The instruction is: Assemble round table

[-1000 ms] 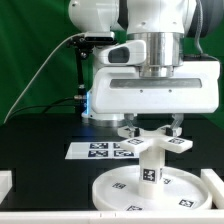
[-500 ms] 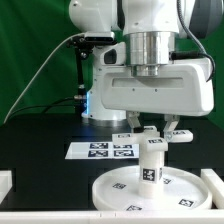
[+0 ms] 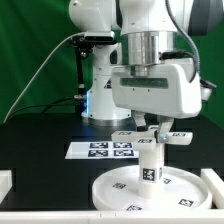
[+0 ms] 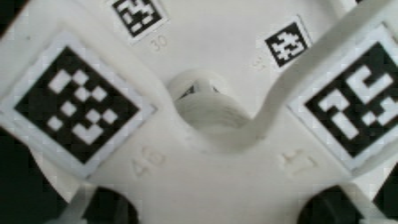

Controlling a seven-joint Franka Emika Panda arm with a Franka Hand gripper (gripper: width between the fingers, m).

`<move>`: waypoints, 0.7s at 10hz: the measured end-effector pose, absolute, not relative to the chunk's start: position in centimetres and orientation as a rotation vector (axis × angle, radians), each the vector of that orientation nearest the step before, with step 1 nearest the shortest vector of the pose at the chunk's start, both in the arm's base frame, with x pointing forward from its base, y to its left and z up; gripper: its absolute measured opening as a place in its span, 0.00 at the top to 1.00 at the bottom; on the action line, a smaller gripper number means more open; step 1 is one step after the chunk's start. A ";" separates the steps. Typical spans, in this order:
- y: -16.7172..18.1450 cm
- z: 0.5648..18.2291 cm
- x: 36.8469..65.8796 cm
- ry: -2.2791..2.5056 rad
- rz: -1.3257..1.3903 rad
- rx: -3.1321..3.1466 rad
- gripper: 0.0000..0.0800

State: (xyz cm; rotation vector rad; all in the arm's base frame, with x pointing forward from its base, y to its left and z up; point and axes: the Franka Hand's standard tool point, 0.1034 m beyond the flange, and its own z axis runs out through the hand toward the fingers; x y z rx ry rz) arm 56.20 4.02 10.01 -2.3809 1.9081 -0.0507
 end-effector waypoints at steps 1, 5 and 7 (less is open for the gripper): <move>4.1 10.0 56.2 2.094 -0.039 -2.212 0.45; 4.0 10.0 56.3 2.423 0.006 -1.809 0.45; 4.1 9.9 56.2 2.413 0.009 -1.822 0.35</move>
Offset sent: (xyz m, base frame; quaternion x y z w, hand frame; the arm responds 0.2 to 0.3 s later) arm 0.0043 0.0033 -0.0030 0.0235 -0.0055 0.2620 0.9648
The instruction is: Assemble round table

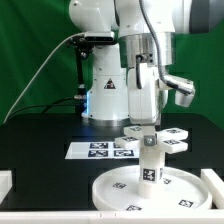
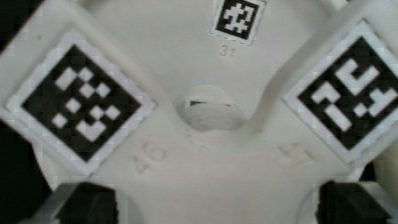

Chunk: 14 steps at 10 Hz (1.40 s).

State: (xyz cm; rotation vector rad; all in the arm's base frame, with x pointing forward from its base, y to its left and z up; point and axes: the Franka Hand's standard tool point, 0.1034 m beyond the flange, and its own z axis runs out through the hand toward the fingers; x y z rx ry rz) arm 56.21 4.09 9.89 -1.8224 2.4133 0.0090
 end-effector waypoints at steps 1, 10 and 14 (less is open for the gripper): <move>4.0 10.2 56.3 2.326 0.007 -1.928 0.22; 4.0 12.7 57.3 1.006 -0.066 -2.833 0.19; 4.4 12.6 57.1 0.416 -0.076 -3.021 0.19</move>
Offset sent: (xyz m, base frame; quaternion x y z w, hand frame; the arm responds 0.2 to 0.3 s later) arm 0.0074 0.0134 0.0249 0.0003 -0.0808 -0.2211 0.9719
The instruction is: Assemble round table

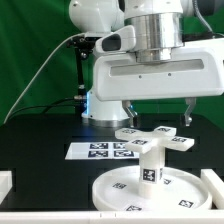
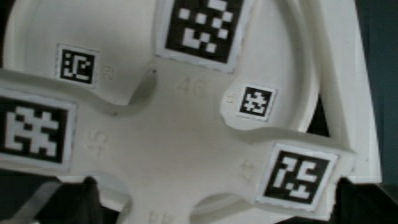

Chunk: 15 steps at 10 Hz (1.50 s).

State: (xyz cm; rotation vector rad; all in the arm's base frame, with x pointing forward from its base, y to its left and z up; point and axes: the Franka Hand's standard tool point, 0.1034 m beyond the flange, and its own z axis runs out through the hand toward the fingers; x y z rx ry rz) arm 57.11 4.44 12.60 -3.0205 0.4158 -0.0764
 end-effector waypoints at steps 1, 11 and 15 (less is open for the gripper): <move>4.4 12.6 57.1 0.298 -0.082 -3.037 0.19; 4.6 10.2 55.9 -0.105 -0.022 -3.106 0.19; 4.3 9.9 55.8 -0.053 -0.015 -3.111 0.34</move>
Offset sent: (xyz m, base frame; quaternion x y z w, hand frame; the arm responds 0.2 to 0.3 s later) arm 0.0038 0.0196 -0.0125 -0.0213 -0.0054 -0.4744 0.8800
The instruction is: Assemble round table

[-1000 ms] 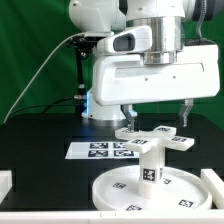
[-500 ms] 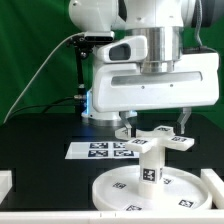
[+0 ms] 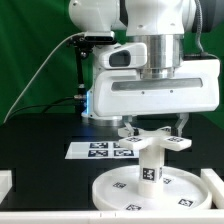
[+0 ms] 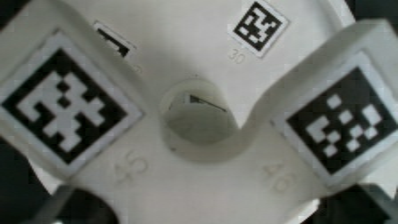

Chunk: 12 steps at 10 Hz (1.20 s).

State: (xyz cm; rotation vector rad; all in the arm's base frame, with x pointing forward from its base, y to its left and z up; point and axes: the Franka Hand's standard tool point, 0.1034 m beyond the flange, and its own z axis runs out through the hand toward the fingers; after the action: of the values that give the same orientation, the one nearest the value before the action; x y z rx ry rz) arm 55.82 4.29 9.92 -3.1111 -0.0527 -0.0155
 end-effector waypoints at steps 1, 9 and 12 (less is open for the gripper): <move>4.1 9.9 55.8 -0.018 -0.015 -3.112 0.45; 4.3 9.9 56.2 1.308 -0.035 -2.815 0.45; 4.2 10.0 56.5 1.916 -0.019 -2.412 0.45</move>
Offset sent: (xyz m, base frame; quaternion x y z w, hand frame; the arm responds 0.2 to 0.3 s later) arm 0.0000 0.0000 0.0000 0.0000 0.0000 0.1938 0.9810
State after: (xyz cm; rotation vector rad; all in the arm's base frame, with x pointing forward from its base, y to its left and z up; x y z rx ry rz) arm 56.47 4.23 9.99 -2.4121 1.9161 -0.0190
